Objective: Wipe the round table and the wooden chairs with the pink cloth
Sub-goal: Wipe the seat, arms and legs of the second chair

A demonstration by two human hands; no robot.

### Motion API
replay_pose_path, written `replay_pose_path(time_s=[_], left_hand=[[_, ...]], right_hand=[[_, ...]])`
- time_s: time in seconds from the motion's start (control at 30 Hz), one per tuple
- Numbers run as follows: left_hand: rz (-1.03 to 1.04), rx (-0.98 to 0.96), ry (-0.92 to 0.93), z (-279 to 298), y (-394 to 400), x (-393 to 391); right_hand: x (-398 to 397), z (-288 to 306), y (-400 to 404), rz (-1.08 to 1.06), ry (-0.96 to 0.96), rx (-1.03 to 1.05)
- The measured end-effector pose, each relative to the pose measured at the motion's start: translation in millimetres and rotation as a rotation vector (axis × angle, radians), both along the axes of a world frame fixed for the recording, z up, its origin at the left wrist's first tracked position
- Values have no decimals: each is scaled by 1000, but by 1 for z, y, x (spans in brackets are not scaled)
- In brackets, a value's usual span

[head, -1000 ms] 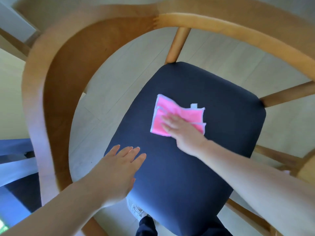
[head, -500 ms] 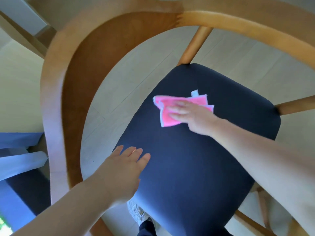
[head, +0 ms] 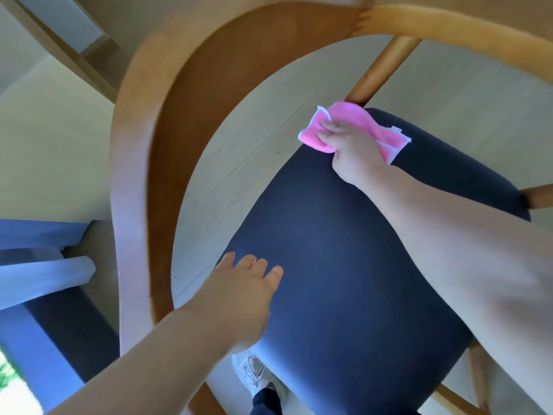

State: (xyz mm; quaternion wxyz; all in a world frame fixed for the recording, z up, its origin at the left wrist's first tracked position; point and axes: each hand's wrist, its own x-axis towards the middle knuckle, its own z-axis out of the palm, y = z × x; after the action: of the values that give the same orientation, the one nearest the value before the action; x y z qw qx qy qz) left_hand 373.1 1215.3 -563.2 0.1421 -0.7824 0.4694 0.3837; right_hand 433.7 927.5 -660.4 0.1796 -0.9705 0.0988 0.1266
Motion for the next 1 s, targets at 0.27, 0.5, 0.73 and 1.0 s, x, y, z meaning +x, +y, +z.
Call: replay_pose_path(time_s=[0.27,0.5,0.73,1.0], left_hand=[[-17,-115,-46,14,1,0],[93,-255,-68,46,15,-3],[230,-406,-135,82,37,-13],[274,-595,-84,151,45,-46]], right_hand=[[-22,-7,105,376,10,173],[-98,14,148,185,223,572],[-165,97,146,-272,148,820],[-220,212,172,-203,46,929]])
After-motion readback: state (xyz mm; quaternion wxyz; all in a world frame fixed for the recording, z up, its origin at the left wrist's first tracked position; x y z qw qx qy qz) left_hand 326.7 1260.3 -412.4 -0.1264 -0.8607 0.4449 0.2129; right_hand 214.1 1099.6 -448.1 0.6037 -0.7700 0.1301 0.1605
